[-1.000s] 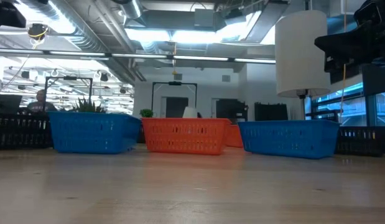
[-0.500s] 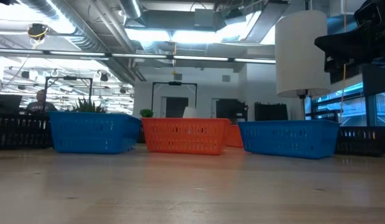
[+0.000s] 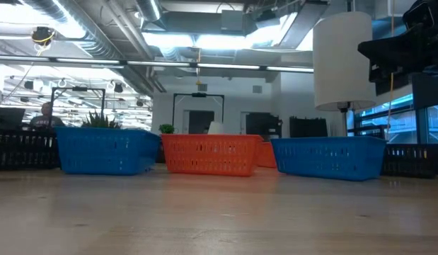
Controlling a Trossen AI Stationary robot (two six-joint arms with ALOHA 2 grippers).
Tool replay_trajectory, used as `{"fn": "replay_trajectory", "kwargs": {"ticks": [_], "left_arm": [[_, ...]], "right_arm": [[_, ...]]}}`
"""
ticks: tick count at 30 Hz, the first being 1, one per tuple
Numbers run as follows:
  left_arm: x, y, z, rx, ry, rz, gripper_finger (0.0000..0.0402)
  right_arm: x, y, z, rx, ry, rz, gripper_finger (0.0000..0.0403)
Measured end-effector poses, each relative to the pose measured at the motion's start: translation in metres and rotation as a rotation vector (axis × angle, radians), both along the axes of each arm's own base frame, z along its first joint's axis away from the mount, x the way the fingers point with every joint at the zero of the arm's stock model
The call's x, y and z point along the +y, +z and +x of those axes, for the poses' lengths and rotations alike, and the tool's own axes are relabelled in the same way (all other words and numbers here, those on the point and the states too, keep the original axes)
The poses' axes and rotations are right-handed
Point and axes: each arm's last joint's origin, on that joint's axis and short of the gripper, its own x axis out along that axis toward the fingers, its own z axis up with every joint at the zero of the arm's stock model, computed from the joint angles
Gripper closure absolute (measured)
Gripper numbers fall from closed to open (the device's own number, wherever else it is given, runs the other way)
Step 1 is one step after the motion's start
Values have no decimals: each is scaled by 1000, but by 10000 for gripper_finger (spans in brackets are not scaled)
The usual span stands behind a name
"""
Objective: Stack baskets by color
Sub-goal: Stack the bottom blue bin on the top left blue bin
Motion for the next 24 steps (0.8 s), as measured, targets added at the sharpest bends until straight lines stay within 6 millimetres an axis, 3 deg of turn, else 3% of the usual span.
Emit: {"fn": "replay_trajectory", "kwargs": {"ticks": [17,24], "left_arm": [[-5,-47,13,135,0,132,311],[12,-43,32,201,47,56,391]], "right_arm": [[0,2,0,-16,1,12,389],[0,2,0,-19,1,14,389]]}}
